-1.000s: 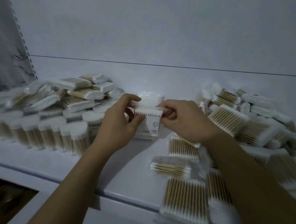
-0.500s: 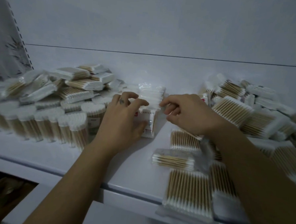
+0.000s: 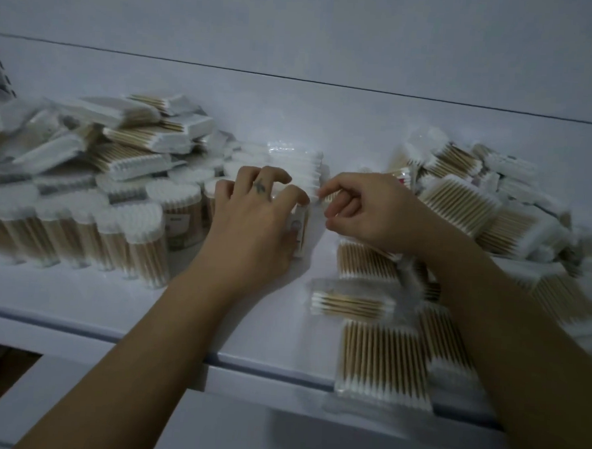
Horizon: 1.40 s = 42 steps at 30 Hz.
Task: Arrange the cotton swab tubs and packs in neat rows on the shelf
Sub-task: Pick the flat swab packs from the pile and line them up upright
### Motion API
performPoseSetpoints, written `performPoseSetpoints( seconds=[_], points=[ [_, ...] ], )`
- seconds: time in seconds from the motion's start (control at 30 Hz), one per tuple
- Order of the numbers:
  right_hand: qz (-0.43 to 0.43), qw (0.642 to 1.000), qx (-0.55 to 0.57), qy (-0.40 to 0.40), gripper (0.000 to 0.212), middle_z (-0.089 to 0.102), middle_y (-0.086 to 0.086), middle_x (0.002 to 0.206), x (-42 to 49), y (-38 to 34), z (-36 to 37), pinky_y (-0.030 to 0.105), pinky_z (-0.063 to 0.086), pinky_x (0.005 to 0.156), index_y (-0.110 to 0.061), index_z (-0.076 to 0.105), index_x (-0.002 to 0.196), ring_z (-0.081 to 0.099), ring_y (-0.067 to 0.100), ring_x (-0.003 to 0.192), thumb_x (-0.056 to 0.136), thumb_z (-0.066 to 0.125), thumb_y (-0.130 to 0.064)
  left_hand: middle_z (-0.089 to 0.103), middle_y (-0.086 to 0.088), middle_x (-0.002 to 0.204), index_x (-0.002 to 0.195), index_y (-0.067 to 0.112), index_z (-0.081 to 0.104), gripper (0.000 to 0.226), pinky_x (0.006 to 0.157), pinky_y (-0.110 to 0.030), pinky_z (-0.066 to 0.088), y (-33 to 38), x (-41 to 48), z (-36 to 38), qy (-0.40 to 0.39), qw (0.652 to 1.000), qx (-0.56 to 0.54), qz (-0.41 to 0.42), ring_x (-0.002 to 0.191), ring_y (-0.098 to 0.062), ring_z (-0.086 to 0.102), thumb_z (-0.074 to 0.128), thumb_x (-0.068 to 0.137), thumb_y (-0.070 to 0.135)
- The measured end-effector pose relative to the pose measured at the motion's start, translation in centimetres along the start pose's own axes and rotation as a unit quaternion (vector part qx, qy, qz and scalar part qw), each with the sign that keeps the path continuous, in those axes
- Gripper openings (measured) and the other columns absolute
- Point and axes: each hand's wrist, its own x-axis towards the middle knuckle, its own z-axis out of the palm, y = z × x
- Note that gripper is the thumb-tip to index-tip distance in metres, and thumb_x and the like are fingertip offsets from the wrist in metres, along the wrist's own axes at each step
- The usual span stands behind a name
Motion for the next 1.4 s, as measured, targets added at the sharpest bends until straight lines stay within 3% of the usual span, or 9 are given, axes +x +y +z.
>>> performPoseSetpoints(
  seconds=[0.13,0.3,0.43,0.57,0.7,0.87,1.1,1.2,1.4],
  points=[
    [0.0,1.0,0.001,-0.011,0.035,0.07,-0.006,0.083,0.3,0.3,-0.1,0.026,0.056,0.076,-0.019,0.068,0.109,0.066,0.004,0.073,0.077,0.079,-0.012,0.057,0.002,0.119,0.107,0.026,0.066,0.033,0.087,-0.038,0.035,0.5,-0.1,-0.6,0.033,0.985,-0.166,0.026,0.114,-0.022,0.045,0.052,0.082,0.041],
    [0.007,1.0,-0.004,-0.021,0.03,0.073,-0.003,0.085,0.8,0.0,-0.2,0.032,0.056,0.079,-0.018,0.067,0.111,0.069,0.009,0.078,0.082,0.074,-0.013,0.066,0.009,0.109,0.107,0.018,0.068,0.035,0.087,-0.021,0.042,1.4,-1.2,-3.0,-0.094,0.891,-0.434,0.092,0.106,-0.012,0.059,0.066,0.082,0.042],
    [0.002,0.999,-0.04,-0.012,0.03,0.07,-0.008,0.088,0.4,-0.1,-0.1,0.018,0.05,0.076,-0.021,0.068,0.112,0.063,0.001,0.078,0.082,0.069,-0.016,0.064,0.016,0.107,0.11,0.022,0.067,0.043,0.089,-0.01,0.039,2.8,-1.9,-3.6,-0.176,0.898,-0.384,0.126,0.106,0.0,0.056,0.078,0.074,0.042],
    [-0.007,0.999,-0.03,-0.016,0.029,0.067,-0.01,0.085,0.4,0.3,-0.3,-0.001,0.037,0.06,-0.022,0.068,0.111,0.058,-0.002,0.073,0.082,0.067,-0.015,0.066,0.015,0.102,0.108,0.028,0.068,0.03,0.082,-0.017,0.044,3.8,-2.7,-3.3,-0.203,0.929,-0.308,0.036,0.098,-0.003,0.06,0.077,0.08,0.037],
    [-0.006,0.999,0.032,0.038,0.023,0.067,-0.009,0.086,0.7,0.8,-1.0,-0.003,0.037,0.059,-0.024,0.071,0.103,0.058,-0.002,0.073,0.085,0.061,-0.015,0.071,0.014,0.088,0.098,0.025,0.071,0.018,0.073,-0.021,0.051,4.8,-3.9,-3.0,-0.053,0.948,-0.304,-0.083,0.083,-0.001,0.065,0.065,0.086,0.036],
    [-0.037,0.989,0.138,0.045,0.012,0.07,-0.008,0.078,-0.2,-0.3,-2.0,0.02,0.05,0.075,-0.023,0.072,0.097,0.067,0.008,0.075,0.09,0.062,-0.021,0.069,0.007,0.081,0.09,0.021,0.069,0.003,0.06,-0.032,0.055,6.1,-4.8,-1.3,0.17,0.874,-0.37,-0.266,0.073,-0.01,0.065,0.068,0.09,0.024],
    [-0.017,0.978,0.197,-0.064,0.038,0.072,-0.002,0.072,-0.8,-1.7,-3.0,0.028,0.048,0.057,-0.018,0.067,0.094,0.071,0.015,0.064,0.091,0.057,-0.054,0.057,-0.007,0.114,0.096,0.003,0.065,0.024,0.081,-0.002,0.041,6.3,-3.9,-0.6,0.242,0.941,-0.155,-0.18,0.1,0.005,0.057,0.08,0.076,0.005],
    [-0.033,0.98,0.173,-0.09,0.033,0.073,0.0,0.08,-0.6,-2.3,-1.9,0.031,0.054,0.06,-0.022,0.06,0.106,0.071,0.018,0.07,0.083,0.073,-0.041,0.049,-0.009,0.126,0.101,0.001,0.063,0.032,0.082,0.003,0.037,6.2,-4.1,-0.8,0.212,0.947,-0.154,-0.187,0.106,-0.009,0.057,0.081,0.076,0.011],
    [-0.046,0.98,0.189,-0.044,0.033,0.067,0.0,0.091,0.0,-2.4,-0.4,0.023,0.047,0.06,-0.025,0.063,0.109,0.064,0.012,0.075,0.08,0.079,-0.028,0.049,-0.008,0.133,0.127,0.014,0.051,0.065,0.103,-0.035,0.037,5.5,-4.3,-1.0,0.138,0.971,-0.045,-0.19,0.124,-0.025,0.041,0.074,0.074,0.045]
  ],
)
